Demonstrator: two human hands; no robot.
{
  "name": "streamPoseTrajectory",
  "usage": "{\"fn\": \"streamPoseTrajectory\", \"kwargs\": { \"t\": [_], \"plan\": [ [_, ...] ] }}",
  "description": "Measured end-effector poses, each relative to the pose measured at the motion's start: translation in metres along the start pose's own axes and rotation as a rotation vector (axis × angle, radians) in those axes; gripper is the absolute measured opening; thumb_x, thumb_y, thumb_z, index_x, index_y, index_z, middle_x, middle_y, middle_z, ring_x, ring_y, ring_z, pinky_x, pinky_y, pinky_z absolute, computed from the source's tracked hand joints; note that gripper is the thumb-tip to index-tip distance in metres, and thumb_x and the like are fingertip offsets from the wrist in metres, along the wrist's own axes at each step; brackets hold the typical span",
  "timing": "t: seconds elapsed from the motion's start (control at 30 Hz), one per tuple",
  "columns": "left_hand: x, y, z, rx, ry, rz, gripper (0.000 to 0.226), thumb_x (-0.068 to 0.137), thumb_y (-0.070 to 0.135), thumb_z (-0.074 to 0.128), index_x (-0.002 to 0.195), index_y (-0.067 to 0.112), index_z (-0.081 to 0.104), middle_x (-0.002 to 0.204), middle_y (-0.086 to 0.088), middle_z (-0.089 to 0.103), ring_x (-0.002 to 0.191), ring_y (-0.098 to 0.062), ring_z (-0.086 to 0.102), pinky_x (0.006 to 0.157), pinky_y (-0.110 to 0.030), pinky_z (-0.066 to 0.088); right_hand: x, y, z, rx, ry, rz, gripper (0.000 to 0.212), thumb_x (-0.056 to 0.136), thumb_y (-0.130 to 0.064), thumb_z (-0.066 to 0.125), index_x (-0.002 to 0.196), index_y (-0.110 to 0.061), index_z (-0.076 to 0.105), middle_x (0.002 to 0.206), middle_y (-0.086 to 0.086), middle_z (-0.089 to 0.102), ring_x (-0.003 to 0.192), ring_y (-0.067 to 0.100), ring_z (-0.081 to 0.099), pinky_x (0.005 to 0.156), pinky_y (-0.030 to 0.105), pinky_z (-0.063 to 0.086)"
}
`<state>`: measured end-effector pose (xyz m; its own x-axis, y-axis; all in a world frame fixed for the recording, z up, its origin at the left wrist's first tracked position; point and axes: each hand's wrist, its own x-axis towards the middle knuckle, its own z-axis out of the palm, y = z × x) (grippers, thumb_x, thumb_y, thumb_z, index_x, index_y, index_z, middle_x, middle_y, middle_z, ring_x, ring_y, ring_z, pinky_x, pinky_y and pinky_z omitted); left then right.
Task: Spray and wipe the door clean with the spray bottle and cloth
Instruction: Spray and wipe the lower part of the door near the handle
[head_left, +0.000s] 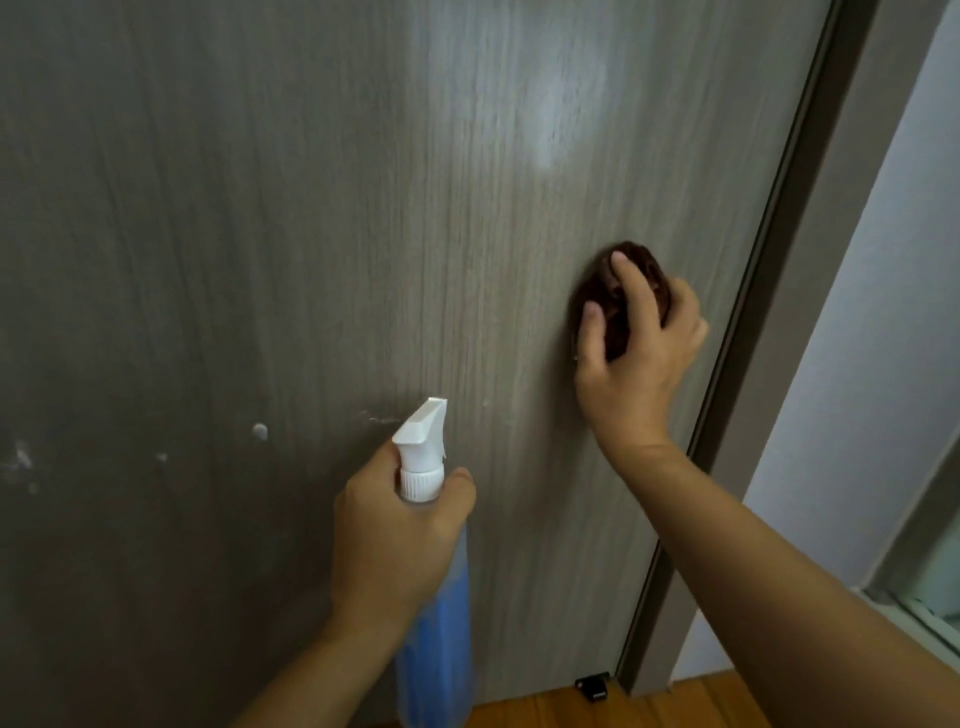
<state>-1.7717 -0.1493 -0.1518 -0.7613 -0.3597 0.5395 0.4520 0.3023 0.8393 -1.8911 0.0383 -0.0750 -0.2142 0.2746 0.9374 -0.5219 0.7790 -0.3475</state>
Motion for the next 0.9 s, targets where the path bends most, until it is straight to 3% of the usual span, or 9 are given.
{"fn": "streamPoseTrajectory", "kwargs": {
  "t": [0.07, 0.17, 0.33, 0.47, 0.57, 0.73, 0.83, 0.9],
  "plan": [
    [0.001, -0.002, -0.005, 0.004, 0.004, -0.023, 0.017, 0.072, 0.033, 0.071, 0.066, 0.027, 0.057, 0.052, 0.009, 0.055, 0.046, -0.004, 0.051, 0.046, -0.024, 0.042, -0.01, -0.007, 0.006, -0.027, -0.028, -0.04, 0.042, 0.1, -0.032, 0.062, 0.142, -0.028, 0.06, 0.141, 0.021, 0.049, 0.113, 0.042, 0.046, 0.099, 0.058, 0.043],
    [0.0, -0.004, -0.01, 0.004, 0.017, -0.05, 0.017, 0.072, 0.034, 0.072, 0.069, 0.021, 0.06, 0.056, 0.004, 0.06, 0.05, -0.014, 0.059, 0.048, -0.038, 0.05, -0.038, -0.006, 0.012, -0.103, -0.115, -0.271, 0.04, 0.101, -0.033, 0.06, 0.14, -0.027, 0.064, 0.141, 0.019, 0.046, 0.11, 0.046, 0.048, 0.094, 0.054, 0.044],
    [-0.003, -0.004, -0.015, 0.002, 0.013, -0.044, 0.02, 0.073, 0.033, 0.071, 0.071, 0.016, 0.06, 0.058, 0.004, 0.06, 0.05, -0.008, 0.057, 0.047, -0.025, 0.047, -0.097, 0.033, -0.002, -0.188, -0.309, -0.578, 0.043, 0.098, -0.033, 0.063, 0.141, -0.032, 0.057, 0.141, 0.015, 0.045, 0.11, 0.043, 0.05, 0.086, 0.049, 0.044],
    [-0.005, -0.005, -0.019, -0.025, 0.02, -0.035, 0.02, 0.078, 0.024, 0.076, 0.071, 0.016, 0.059, 0.057, 0.004, 0.059, 0.049, -0.005, 0.055, 0.048, -0.021, 0.047, -0.12, 0.048, -0.016, -0.227, -0.497, -0.66, 0.046, 0.087, -0.025, 0.078, 0.132, -0.028, 0.07, 0.133, 0.02, 0.061, 0.104, 0.046, 0.06, 0.077, 0.052, 0.049],
    [-0.003, -0.005, -0.021, -0.021, 0.021, -0.035, 0.021, 0.077, 0.027, 0.075, 0.069, 0.017, 0.059, 0.055, 0.005, 0.058, 0.048, -0.005, 0.055, 0.046, -0.022, 0.045, -0.093, 0.035, -0.014, -0.163, -0.41, -0.585, 0.039, 0.095, -0.028, 0.068, 0.134, -0.028, 0.067, 0.134, 0.019, 0.058, 0.105, 0.047, 0.057, 0.084, 0.053, 0.048],
    [0.0, -0.004, -0.024, -0.027, 0.027, -0.025, 0.021, 0.075, 0.03, 0.072, 0.069, 0.016, 0.057, 0.055, 0.004, 0.058, 0.047, -0.004, 0.054, 0.046, -0.02, 0.045, -0.033, -0.001, 0.013, -0.094, -0.015, -0.095, 0.04, 0.098, -0.033, 0.062, 0.137, -0.035, 0.057, 0.138, 0.015, 0.049, 0.115, 0.039, 0.044, 0.097, 0.05, 0.04],
    [0.0, -0.006, -0.027, -0.023, 0.019, -0.024, 0.02, 0.075, 0.03, 0.072, 0.07, 0.017, 0.058, 0.057, 0.003, 0.06, 0.047, -0.005, 0.056, 0.047, -0.02, 0.048, -0.046, -0.01, 0.023, -0.153, 0.027, -0.103, 0.043, 0.094, -0.033, 0.064, 0.137, -0.036, 0.059, 0.14, 0.012, 0.047, 0.113, 0.041, 0.045, 0.095, 0.049, 0.037],
    [0.0, -0.008, -0.029, -0.011, 0.015, -0.033, 0.017, 0.074, 0.032, 0.072, 0.07, 0.021, 0.059, 0.058, 0.003, 0.061, 0.048, -0.005, 0.057, 0.048, -0.021, 0.049, -0.078, -0.007, 0.023, -0.178, -0.065, -0.241, 0.047, 0.093, -0.035, 0.063, 0.139, -0.038, 0.055, 0.143, 0.012, 0.043, 0.114, 0.043, 0.045, 0.093, 0.05, 0.036]
  ]
}}
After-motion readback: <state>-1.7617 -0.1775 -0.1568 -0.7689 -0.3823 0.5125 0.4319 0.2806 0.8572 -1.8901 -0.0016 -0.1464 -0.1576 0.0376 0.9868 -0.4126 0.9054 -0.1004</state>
